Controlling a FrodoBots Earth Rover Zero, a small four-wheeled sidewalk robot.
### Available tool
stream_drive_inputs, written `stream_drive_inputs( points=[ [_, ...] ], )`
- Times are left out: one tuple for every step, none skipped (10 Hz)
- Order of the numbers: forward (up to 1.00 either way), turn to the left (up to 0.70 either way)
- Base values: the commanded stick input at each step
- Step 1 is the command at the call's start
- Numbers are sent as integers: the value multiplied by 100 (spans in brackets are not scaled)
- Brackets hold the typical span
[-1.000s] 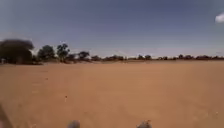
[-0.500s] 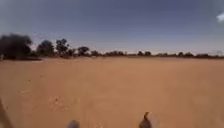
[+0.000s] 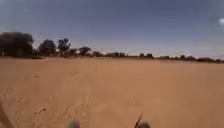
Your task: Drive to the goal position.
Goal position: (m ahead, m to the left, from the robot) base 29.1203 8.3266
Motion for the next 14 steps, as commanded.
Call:
stream_drive_inputs(
  points=[
    [70, 0],
    [70, 0],
    [70, 0],
    [70, 0],
    [70, 0],
    [70, 0],
    [70, 0],
    [70, 0],
    [70, 0],
    [70, 0],
    [70, 0],
    [70, 0],
    [70, 0],
    [70, 0]
  ],
)
